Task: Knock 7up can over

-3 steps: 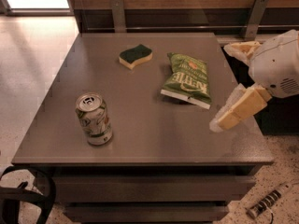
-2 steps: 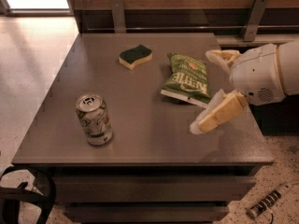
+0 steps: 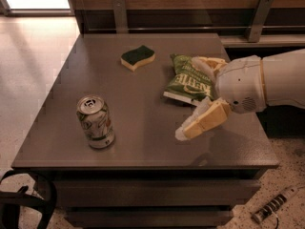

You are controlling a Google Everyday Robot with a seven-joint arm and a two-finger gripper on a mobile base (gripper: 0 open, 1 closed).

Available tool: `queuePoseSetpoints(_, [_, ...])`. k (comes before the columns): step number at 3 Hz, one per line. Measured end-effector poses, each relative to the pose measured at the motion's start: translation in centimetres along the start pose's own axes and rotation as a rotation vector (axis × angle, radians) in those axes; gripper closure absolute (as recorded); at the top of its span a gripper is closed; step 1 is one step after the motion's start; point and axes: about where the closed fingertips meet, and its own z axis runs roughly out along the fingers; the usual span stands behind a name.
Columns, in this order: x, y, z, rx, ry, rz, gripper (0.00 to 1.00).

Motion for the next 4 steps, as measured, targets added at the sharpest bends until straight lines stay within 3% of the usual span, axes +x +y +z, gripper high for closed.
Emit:
queuePoseSetpoints(2, [-0.6, 2.2, 6.6, -0.046, -0.155, -0.001, 0.00])
queuePoseSetpoints(4, [-2.2, 4.1, 12.7, -0.137, -0.314, 0.021, 0.00])
